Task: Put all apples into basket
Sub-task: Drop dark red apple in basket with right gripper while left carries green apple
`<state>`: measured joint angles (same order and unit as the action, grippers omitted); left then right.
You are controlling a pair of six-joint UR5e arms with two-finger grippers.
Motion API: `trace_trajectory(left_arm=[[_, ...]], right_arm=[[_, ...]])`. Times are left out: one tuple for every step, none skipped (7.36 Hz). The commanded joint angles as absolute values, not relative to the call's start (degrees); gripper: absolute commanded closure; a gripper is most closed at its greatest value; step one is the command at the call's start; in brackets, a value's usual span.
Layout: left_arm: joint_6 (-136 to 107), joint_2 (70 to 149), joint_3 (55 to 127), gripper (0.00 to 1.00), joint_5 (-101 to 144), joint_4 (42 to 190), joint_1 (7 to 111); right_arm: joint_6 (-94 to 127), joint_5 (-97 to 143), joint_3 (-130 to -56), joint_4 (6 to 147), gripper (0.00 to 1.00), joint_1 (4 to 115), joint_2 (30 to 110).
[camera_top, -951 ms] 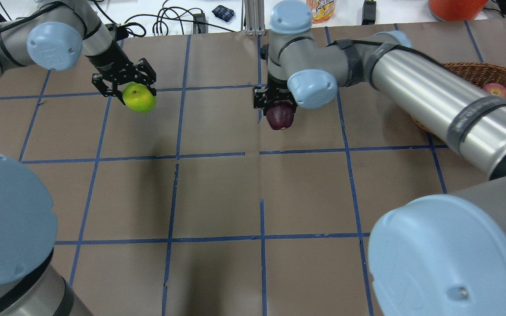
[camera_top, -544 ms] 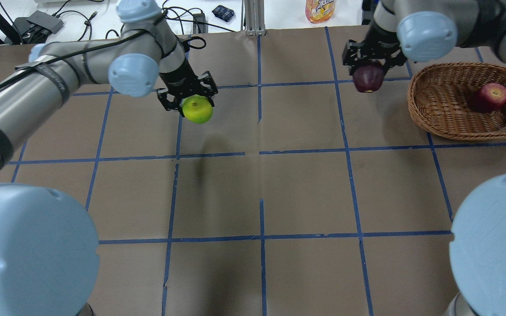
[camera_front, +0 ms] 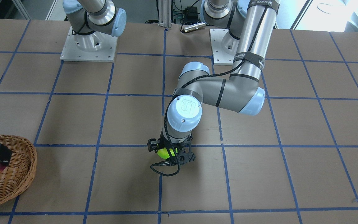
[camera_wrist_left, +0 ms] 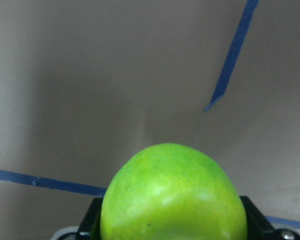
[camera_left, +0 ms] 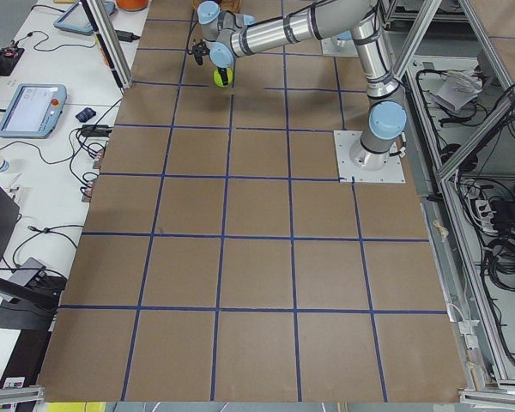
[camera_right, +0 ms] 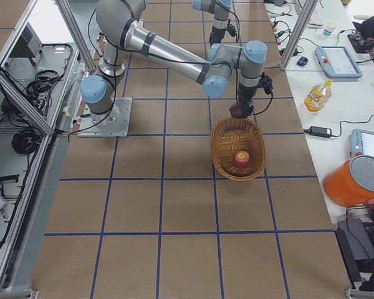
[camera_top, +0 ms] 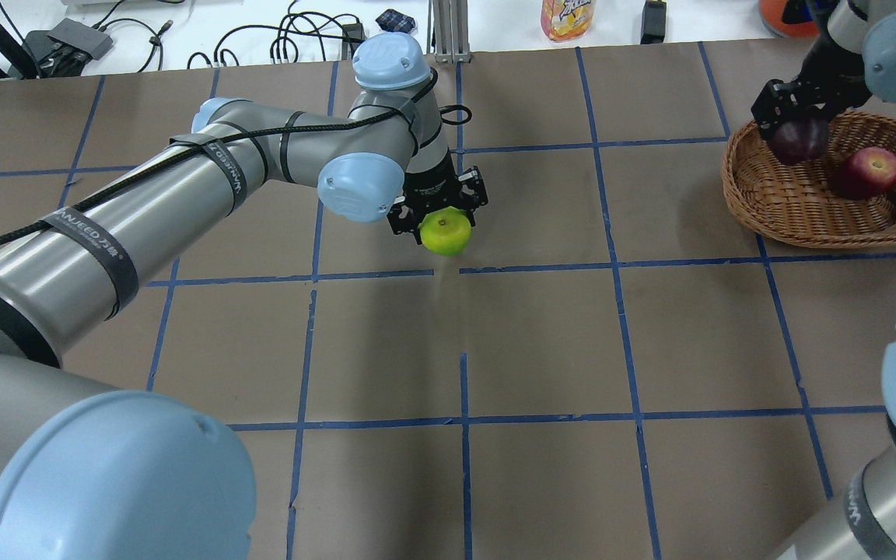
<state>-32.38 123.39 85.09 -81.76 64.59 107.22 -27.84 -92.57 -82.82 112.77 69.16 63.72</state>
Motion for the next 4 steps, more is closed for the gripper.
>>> trace_trajectory(left_arm=[[-36.45,124.01,85.25,0.00,-81.91,64.86,108.28],[-37.00,124.27,85.51,0.00,-81.83,64.43,108.28],[-35.78,124.97,85.00,0.00,-81.91,63.12,108.19],[-28.03,122.37,81.86,0.00,-82.35,63.28,104.45]], right_arm=[[-32.68,-93.60,-82.45,115.11,1.00,64.53,59.87],[-35.39,-93.78,-82.79,118.18,1.00,63.38,58.46],[-35.33,-93.61,-82.62,118.73,1.00,61.89,56.88],[-34.81,-93.78,-83.23,118.65,1.00,61.61,56.26]])
